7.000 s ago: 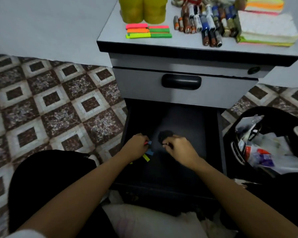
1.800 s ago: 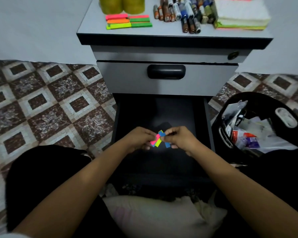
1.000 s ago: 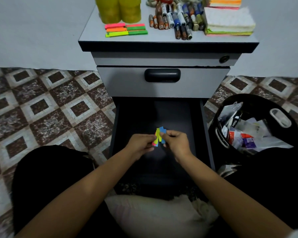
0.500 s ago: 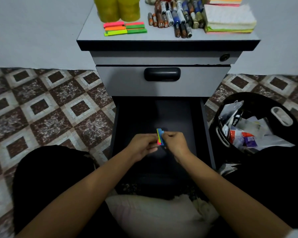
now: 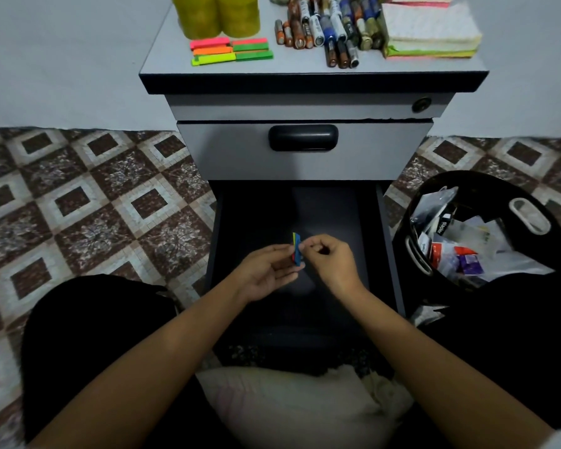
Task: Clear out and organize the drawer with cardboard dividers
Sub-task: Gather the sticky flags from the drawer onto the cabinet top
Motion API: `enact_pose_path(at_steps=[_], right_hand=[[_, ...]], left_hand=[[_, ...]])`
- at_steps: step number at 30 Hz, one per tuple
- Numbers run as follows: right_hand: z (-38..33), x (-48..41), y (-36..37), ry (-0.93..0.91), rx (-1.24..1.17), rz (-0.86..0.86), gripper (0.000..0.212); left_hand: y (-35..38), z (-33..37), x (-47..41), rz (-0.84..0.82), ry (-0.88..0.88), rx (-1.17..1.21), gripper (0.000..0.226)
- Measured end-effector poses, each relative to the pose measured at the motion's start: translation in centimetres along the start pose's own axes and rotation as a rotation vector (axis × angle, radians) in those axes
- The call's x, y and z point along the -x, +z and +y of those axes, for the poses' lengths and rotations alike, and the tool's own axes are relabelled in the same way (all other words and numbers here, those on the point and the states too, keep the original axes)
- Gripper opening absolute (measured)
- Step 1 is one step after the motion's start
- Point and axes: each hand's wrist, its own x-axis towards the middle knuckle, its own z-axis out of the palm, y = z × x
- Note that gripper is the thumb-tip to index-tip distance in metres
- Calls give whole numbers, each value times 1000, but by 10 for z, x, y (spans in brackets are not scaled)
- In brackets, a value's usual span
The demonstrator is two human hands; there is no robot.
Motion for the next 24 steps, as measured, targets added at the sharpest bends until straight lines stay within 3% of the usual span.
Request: enact_pose_path(at_steps=[4,9,13,24], right_hand=[[0,0,-3,-181,168,25,4],[-1,2,-6,-359,300,-33,20],[1,2,-7,-378,357,-152,40],[4,0,-5,-365,308,-103,30]], left_hand=[[0,3,1,-36,-18,94,11],[-1,5,1,-17,-39,124,14],[-3,5,2,-34,-54,105,12],[-3,11,6,-30,-20,-60,12]])
